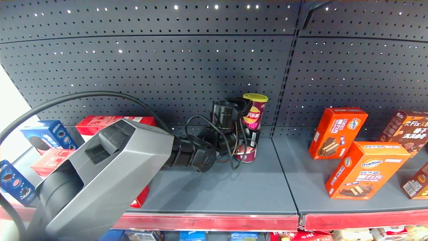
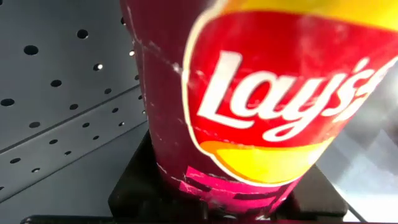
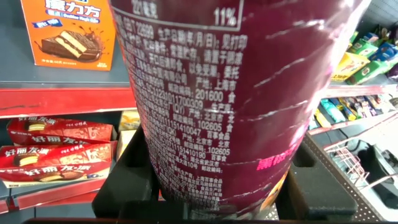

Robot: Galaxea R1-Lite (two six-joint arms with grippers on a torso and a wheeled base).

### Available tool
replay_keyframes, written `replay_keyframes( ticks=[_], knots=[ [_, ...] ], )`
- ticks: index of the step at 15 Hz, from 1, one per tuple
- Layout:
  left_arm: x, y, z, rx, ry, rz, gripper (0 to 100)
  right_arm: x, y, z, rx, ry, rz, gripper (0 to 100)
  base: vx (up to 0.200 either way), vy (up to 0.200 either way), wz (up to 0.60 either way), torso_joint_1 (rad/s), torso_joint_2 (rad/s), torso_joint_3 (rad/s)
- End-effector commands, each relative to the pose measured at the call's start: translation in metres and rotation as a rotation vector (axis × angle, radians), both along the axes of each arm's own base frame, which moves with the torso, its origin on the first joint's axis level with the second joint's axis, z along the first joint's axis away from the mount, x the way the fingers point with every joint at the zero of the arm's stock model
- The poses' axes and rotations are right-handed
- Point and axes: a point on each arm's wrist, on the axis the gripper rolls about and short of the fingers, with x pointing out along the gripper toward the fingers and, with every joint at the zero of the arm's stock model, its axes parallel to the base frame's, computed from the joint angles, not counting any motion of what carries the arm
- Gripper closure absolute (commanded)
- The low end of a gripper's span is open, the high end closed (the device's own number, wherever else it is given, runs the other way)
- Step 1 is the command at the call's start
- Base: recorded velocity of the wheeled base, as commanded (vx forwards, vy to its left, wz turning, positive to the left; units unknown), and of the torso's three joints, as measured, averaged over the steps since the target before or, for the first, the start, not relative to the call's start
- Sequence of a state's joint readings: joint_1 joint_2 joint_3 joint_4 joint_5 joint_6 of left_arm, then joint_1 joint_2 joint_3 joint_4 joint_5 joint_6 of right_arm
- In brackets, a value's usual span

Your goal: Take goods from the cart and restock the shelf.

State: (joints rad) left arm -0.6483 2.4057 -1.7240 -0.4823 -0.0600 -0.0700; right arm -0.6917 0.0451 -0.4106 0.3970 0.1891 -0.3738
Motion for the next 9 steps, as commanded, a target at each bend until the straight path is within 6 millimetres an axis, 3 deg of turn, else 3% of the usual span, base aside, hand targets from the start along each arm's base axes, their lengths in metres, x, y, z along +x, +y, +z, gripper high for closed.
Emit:
replay_keyframes(
  ticks=[1, 6, 9],
  knots=[
    [-0.001, 0.002, 0.008, -0.01, -0.013, 0.004, 100, 0.0, 0.0, 0.0, 0.0, 0.001, 0.001, 100, 0.0, 0.0, 0.0, 0.0, 0.0, 0.0],
    [-0.013, 0.009, 0.043, -0.046, -0.063, 0.013, 100, -0.002, 0.001, 0.004, -0.008, -0.012, 0.006, 100, 0.0, 0.0, 0.0, 0.0, 0.0, 0.0],
    [-0.031, 0.021, 0.064, -0.05, -0.07, 0.015, 100, -0.002, 0.002, 0.006, -0.017, -0.019, 0.004, 100, 0.0, 0.0, 0.0, 0.0, 0.0, 0.0]
  ],
)
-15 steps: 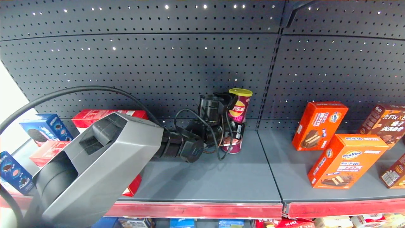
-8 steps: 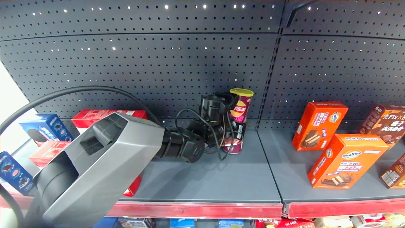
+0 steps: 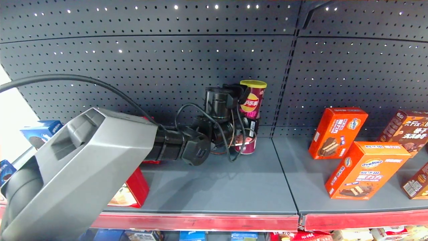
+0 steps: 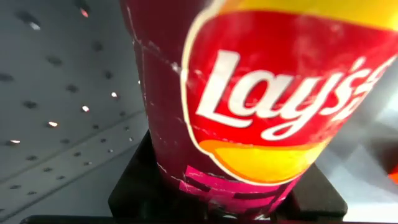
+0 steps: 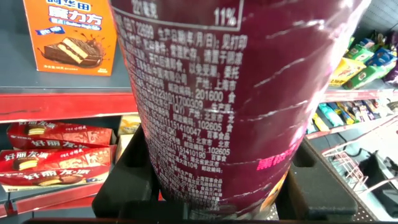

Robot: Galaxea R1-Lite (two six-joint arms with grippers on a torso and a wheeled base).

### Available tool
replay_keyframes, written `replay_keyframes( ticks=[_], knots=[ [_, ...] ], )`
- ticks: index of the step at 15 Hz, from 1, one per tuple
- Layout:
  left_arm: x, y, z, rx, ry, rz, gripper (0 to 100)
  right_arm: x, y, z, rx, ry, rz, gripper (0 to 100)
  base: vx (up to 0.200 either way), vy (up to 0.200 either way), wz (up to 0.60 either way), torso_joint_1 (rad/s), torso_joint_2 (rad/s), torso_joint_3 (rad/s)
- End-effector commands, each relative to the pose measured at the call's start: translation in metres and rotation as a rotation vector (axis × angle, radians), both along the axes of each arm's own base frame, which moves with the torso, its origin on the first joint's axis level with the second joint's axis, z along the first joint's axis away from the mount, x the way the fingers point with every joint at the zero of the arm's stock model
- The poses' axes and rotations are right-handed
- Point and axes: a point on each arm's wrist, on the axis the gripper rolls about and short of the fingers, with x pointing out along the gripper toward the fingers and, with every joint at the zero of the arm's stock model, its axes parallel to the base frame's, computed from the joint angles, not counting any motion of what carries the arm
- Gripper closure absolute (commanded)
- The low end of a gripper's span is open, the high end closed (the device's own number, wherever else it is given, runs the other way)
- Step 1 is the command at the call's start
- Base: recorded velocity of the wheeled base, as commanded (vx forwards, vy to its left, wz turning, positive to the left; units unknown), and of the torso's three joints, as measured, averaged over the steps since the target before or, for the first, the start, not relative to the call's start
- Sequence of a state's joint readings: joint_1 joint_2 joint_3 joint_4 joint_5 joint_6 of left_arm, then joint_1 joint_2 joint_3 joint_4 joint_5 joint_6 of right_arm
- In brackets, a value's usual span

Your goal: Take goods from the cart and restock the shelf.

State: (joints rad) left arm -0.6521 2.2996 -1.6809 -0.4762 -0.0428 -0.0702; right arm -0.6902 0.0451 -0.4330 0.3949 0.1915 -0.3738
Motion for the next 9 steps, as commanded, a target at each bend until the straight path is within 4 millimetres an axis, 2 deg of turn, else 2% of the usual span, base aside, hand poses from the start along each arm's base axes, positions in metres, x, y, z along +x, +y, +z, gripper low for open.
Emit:
replay_keyframes(
  ticks=[1, 2, 3, 4, 9],
  knots=[
    [-0.02, 0.013, 0.027, -0.013, -0.019, 0.011, 100, 0.0, 0.0, 0.001, -0.002, -0.002, 0.0, 100, 0.0, 0.0, 0.0, 0.0, 0.0, 0.0],
    [-0.033, 0.02, 0.031, -0.001, -0.008, 0.032, 100, -0.001, 0.001, 0.002, -0.005, -0.005, -0.001, 100, 0.0, 0.0, 0.0, 0.0, 0.0, 0.0],
    [-0.033, 0.02, 0.031, 0.0, -0.007, 0.032, 100, -0.001, 0.001, 0.002, -0.005, -0.005, 0.0, 100, 0.0, 0.0, 0.0, 0.0, 0.0, 0.0],
    [-0.049, 0.025, 0.037, 0.008, 0.0, 0.02, 100, -0.001, 0.001, 0.002, -0.007, -0.011, -0.003, 100, 0.0, 0.0, 0.0, 0.0, 0.0, 0.0],
    [-0.066, 0.027, 0.046, -0.029, 0.019, 0.089, 100, -0.003, 0.003, 0.006, -0.017, -0.022, -0.007, 100, 0.0, 0.0, 0.0, 0.0, 0.0, 0.0]
  ],
)
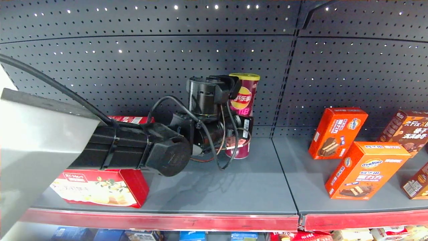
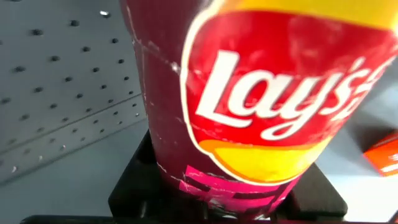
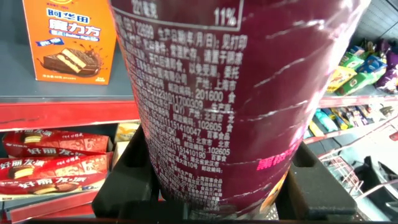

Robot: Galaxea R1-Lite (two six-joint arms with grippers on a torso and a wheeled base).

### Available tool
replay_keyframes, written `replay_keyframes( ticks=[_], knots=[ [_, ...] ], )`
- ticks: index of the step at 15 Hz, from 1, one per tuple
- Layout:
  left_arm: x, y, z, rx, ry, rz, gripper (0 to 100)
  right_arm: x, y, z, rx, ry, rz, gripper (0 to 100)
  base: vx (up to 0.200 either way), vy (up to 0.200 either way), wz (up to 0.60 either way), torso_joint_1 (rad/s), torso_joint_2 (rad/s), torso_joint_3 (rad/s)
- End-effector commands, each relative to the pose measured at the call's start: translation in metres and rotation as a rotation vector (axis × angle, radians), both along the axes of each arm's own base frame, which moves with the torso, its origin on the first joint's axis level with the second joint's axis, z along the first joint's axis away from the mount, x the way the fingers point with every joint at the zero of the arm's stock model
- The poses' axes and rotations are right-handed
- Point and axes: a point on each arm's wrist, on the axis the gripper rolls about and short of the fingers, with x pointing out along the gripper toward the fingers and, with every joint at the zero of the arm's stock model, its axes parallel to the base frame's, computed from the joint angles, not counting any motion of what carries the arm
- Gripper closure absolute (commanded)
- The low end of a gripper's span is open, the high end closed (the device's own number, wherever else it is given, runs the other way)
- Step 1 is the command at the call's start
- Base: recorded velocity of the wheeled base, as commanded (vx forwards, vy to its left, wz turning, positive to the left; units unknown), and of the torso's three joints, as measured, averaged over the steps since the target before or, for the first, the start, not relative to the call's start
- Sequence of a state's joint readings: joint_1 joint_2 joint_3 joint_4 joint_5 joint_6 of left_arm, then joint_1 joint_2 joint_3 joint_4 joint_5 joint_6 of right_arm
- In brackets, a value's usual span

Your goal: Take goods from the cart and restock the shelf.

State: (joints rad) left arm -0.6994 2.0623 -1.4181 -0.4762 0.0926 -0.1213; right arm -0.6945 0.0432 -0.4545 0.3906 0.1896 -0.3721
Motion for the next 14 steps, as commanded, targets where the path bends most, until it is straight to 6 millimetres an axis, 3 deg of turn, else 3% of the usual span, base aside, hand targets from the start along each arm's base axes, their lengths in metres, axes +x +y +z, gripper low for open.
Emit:
replay_keyframes(
  ticks=[1, 5, 8, 14],
  knots=[
    [-0.012, 0.007, 0.016, -0.025, -0.02, 0.014, 100, -0.001, 0.001, 0.001, -0.004, -0.004, -0.001, 100, 0.0, 0.0, 0.0, 0.0, 0.0, 0.0],
    [-0.033, 0.03, 0.028, -0.018, -0.022, 0.026, 100, -0.002, 0.002, 0.004, -0.012, -0.013, 0.0, 100, 0.0, 0.0, 0.0, 0.0, 0.0, 0.0],
    [-0.057, 0.05, 0.005, 0.091, 0.027, 0.016, 100, -0.002, 0.002, 0.004, -0.013, -0.014, -0.001, 100, 0.0, 0.0, 0.0, 0.0, 0.0, 0.0],
    [-0.063, 0.056, 0.003, 0.109, 0.035, 0.054, 100, -0.003, 0.003, 0.007, -0.024, -0.027, -0.003, 100, 0.0, 0.0, 0.0, 0.0, 0.0, 0.0]
  ],
)
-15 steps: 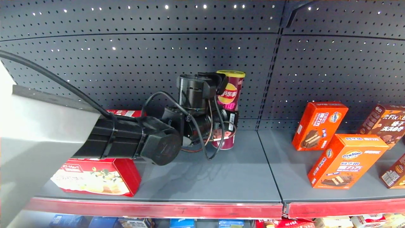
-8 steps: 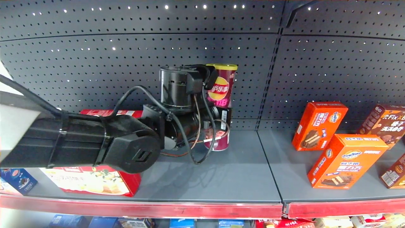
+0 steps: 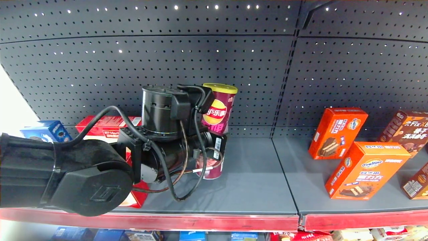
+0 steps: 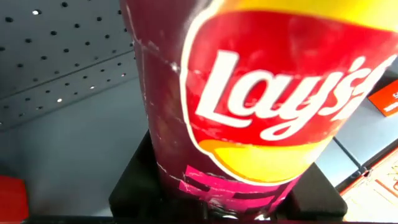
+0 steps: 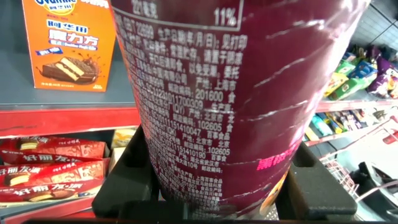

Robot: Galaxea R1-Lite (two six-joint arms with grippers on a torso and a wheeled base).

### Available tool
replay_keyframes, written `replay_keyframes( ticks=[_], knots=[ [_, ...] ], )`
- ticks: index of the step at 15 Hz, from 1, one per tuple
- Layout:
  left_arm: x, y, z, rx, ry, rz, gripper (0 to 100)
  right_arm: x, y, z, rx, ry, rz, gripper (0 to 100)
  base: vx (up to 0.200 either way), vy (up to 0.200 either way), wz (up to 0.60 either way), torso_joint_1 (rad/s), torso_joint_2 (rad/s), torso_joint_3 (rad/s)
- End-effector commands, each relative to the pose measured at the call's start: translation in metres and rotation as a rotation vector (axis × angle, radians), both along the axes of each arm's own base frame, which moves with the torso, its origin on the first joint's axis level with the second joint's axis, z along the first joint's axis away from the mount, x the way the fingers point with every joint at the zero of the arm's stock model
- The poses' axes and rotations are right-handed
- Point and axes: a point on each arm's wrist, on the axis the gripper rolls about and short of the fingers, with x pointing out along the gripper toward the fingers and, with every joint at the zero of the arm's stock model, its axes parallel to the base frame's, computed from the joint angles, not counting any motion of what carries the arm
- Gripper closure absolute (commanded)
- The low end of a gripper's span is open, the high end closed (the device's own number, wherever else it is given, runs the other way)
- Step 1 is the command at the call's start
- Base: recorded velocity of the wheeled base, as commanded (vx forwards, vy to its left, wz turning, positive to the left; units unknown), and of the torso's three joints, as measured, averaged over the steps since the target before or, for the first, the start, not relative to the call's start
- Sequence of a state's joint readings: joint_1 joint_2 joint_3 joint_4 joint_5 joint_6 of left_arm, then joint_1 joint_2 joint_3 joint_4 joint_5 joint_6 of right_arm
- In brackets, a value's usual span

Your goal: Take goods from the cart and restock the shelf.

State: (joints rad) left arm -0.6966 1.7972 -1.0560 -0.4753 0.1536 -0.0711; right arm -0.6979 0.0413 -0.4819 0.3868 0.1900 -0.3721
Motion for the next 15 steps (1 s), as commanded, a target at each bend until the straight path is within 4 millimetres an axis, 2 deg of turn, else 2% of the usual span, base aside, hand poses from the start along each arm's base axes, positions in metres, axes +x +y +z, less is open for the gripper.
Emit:
replay_keyframes(
  ticks=[1, 3, 6, 8, 10, 13, 15],
  knots=[
    [-0.002, 0.001, 0.003, -0.004, -0.006, 0.0, 100, 0.0, 0.0, 0.001, -0.002, -0.002, 0.0, 100, 0.0, 0.0, 0.0, 0.0, 0.0, 0.0],
    [-0.005, 0.003, 0.003, -0.002, -0.005, 0.0, 100, 0.0, 0.0, 0.001, -0.003, -0.003, 0.0, 100, 0.0, 0.0, 0.0, 0.0, 0.0, 0.0],
    [-0.021, 0.027, 0.002, 0.013, 0.023, 0.026, 100, -0.002, 0.002, -0.001, -0.011, -0.014, 0.0, 100, 0.0, 0.0, 0.0, 0.0, 0.0, 0.0],
    [-0.015, 0.038, 0.005, 0.009, 0.001, 0.071, 100, -0.004, 0.003, -0.006, -0.013, -0.019, 0.005, 100, 0.0, 0.0, 0.0, 0.0, 0.0, 0.0],
    [-0.013, 0.041, 0.003, 0.01, -0.001, 0.132, 100, -0.003, 0.002, -0.008, -0.006, -0.014, 0.005, 100, 0.0, 0.0, 0.0, 0.0, 0.0, 0.0],
    [-0.021, 0.041, -0.01, 0.035, 0.033, 0.127, 100, -0.003, 0.002, -0.008, -0.003, -0.014, 0.007, 100, 0.0, 0.0, 0.0, 0.0, 0.0, 0.0],
    [-0.029, 0.032, -0.008, 0.01, 0.005, 0.084, 100, -0.003, 0.002, -0.008, 0.001, -0.014, 0.007, 100, 0.0, 0.0, 0.0, 0.0, 0.0, 0.0]
  ],
)
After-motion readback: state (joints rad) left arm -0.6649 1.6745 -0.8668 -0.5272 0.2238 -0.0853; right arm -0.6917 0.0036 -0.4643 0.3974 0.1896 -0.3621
